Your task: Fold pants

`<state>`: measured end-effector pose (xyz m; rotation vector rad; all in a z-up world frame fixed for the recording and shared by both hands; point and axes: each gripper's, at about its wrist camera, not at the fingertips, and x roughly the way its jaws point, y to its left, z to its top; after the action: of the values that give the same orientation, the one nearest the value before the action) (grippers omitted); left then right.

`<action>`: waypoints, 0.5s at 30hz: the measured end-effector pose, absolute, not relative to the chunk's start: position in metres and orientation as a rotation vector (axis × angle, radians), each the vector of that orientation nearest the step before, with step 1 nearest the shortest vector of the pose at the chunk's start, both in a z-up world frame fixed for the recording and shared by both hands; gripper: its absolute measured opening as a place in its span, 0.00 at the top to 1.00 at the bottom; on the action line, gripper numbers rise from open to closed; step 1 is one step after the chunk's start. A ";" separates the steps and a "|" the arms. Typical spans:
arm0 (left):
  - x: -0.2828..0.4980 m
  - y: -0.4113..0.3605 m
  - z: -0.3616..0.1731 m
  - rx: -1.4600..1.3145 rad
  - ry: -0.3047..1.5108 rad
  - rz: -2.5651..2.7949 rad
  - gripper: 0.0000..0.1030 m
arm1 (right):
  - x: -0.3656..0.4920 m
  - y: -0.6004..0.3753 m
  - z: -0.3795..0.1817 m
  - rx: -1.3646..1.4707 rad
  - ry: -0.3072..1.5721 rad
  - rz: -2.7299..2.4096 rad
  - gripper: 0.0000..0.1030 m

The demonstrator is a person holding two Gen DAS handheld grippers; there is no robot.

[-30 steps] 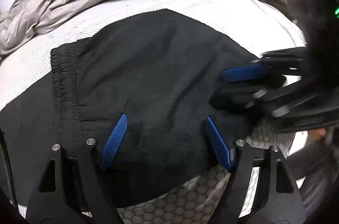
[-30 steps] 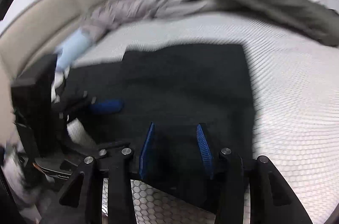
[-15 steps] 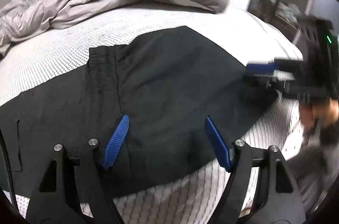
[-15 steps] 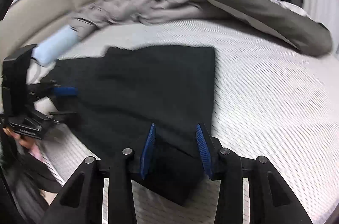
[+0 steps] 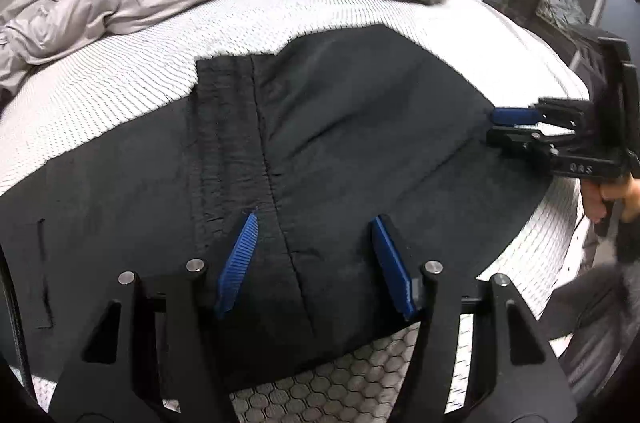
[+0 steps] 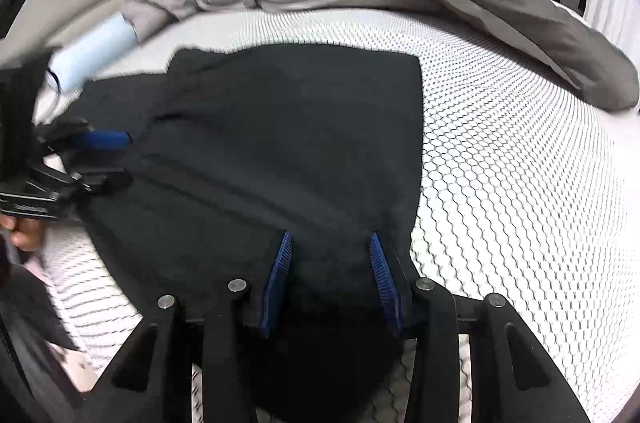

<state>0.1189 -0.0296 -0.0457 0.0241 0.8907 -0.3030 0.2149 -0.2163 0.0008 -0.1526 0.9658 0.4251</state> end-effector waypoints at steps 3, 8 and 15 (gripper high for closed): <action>0.135 -0.032 -0.024 -0.024 0.827 -0.286 0.44 | 0.224 -0.199 0.022 -0.101 0.907 0.469 0.60; 0.182 -0.050 -0.044 0.000 0.934 -0.220 0.44 | 0.266 -0.158 0.002 -0.102 0.982 0.493 0.60; 0.175 -0.025 -0.051 -0.023 0.932 -0.262 0.45 | 0.283 -0.182 -0.024 -0.284 1.005 0.398 0.60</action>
<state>0.1748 -0.0251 -0.0505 -0.0227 0.9316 -0.2625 0.2833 -0.1824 -0.0238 -0.2841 1.0052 0.3981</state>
